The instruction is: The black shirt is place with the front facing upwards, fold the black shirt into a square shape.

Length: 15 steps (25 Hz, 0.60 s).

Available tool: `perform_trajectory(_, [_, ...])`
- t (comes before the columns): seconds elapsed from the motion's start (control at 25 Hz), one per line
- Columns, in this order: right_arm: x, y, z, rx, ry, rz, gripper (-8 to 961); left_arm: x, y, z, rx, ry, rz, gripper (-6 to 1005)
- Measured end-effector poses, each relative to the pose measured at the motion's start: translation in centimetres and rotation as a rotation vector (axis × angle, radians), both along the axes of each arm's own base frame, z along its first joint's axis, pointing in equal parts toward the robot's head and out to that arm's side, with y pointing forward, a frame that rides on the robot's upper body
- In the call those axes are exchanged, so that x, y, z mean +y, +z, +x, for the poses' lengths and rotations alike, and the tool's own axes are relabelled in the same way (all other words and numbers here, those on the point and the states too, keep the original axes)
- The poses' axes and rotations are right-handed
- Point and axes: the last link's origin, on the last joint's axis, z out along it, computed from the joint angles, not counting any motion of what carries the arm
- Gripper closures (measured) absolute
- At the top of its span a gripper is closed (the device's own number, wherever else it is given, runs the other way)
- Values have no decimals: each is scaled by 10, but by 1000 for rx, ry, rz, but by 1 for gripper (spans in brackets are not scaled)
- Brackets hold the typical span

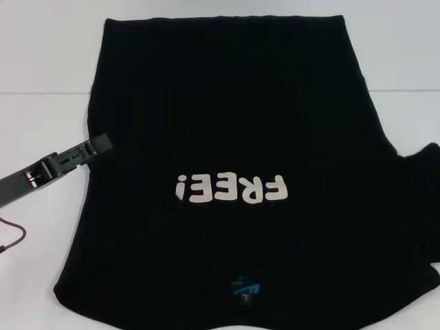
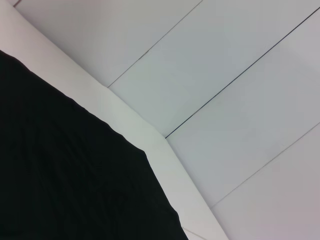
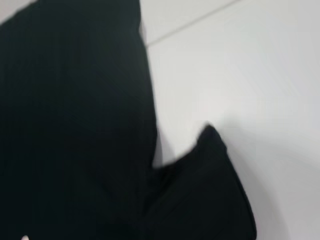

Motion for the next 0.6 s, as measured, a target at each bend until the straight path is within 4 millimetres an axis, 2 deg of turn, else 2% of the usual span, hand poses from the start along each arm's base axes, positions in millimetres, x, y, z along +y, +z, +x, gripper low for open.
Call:
perform_trajectory(0.16, [1,9,-4,33,21,42,890,0,1,1,-4,-3,3,51])
perform_trajectory(0.32, [10,7,-23,91,96,34,885,0,2,2,-12,-9,10,52])
perform_trajectory(0.6, [30,-48,-62,117,197,-154,876,2,4,3,-27,-12,28,52])
